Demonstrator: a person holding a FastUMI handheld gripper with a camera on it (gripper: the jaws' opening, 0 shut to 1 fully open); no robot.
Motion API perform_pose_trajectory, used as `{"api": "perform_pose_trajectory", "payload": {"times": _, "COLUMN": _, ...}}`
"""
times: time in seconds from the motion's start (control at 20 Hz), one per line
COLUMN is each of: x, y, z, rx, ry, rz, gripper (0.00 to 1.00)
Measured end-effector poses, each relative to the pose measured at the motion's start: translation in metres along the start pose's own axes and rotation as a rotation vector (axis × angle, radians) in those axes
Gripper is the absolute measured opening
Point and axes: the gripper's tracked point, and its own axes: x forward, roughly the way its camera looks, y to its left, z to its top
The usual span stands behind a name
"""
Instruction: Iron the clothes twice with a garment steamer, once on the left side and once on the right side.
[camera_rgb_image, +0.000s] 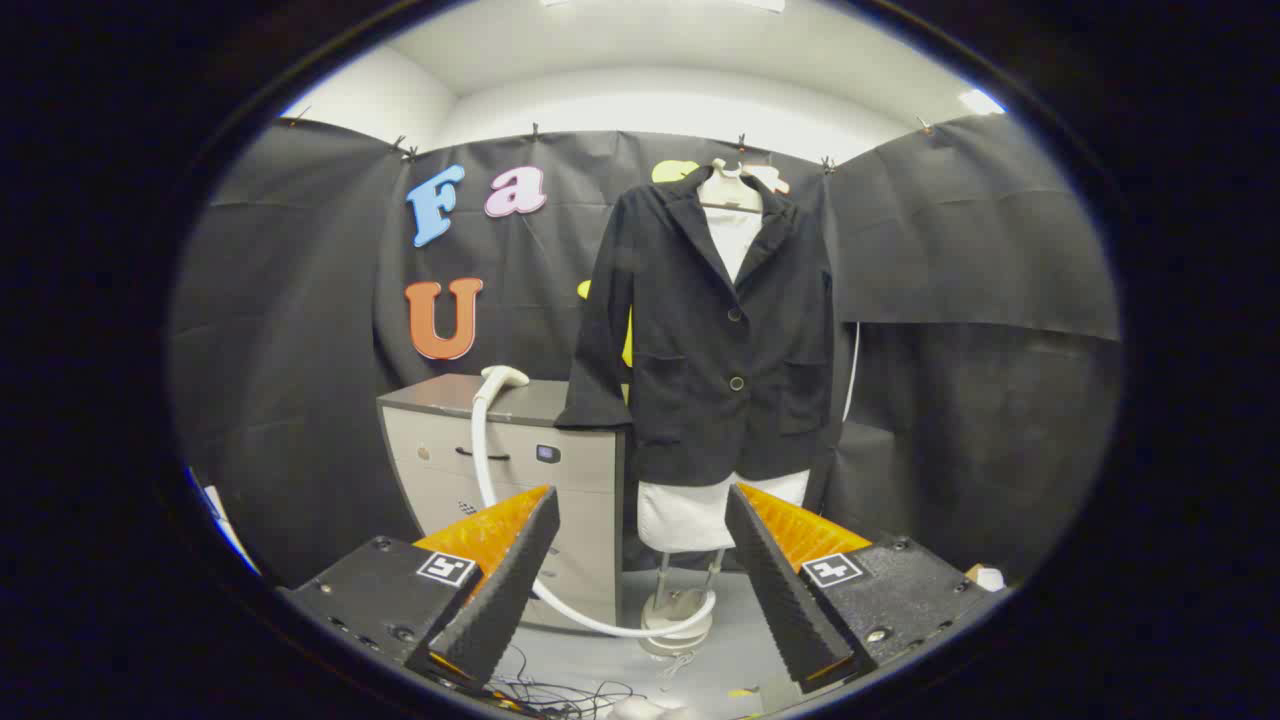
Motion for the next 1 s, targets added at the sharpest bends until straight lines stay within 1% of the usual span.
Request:
{"api": "perform_pose_trajectory", "payload": {"times": 0.3, "x": 0.001, "y": 0.012, "z": 0.001, "rx": -0.001, "ry": -0.001, "rz": 0.002, "gripper": 1.00}}
{"api": "perform_pose_trajectory", "payload": {"times": 0.7, "x": 0.013, "y": 0.017, "z": 0.004, "rx": 0.008, "ry": 0.001, "rz": -0.020, "gripper": 1.00}}
{"api": "perform_pose_trajectory", "payload": {"times": 0.85, "x": 0.025, "y": 0.023, "z": 0.009, "rx": 0.006, "ry": 0.004, "rz": -0.023, "gripper": 1.00}}
{"api": "perform_pose_trajectory", "payload": {"times": 1.0, "x": 0.048, "y": 0.030, "z": 0.022, "rx": 0.012, "ry": 0.002, "rz": -0.021, "gripper": 1.00}}
